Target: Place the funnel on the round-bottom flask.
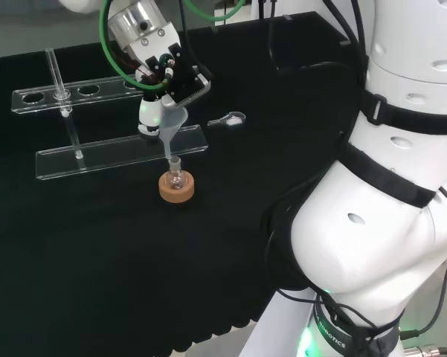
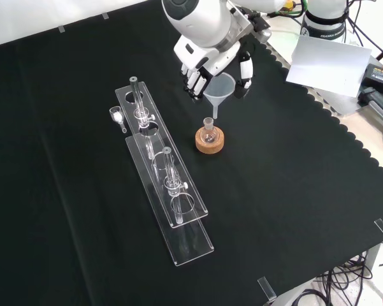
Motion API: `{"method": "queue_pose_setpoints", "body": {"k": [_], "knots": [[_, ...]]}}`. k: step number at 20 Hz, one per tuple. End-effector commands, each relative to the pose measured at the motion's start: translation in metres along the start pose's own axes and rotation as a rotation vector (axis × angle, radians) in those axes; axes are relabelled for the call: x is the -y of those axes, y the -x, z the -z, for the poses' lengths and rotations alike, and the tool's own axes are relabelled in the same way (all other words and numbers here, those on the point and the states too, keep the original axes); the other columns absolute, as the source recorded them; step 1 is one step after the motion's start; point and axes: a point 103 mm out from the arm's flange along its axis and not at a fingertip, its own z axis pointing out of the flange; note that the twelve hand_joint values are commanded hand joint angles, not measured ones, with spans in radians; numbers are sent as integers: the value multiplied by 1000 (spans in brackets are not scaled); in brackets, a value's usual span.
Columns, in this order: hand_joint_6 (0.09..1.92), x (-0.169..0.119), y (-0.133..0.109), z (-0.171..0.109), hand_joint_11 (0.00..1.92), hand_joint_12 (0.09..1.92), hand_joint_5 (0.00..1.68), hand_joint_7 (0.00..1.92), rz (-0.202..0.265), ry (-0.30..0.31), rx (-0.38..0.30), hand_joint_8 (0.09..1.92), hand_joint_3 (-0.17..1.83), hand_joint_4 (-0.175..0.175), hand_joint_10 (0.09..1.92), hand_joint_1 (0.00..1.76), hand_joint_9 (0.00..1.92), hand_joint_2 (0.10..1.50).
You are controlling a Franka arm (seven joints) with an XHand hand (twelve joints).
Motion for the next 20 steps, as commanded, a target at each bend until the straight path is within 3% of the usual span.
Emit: {"method": "queue_pose_setpoints", "body": {"k": [1,20], "knots": [[639,-2,-3,-1,653,1289,609,520,-7,0,6,694,549,-24,502,781,805,723],[649,-17,13,-14,654,1289,620,519,-6,-10,-11,695,549,-21,503,780,803,725]]}}
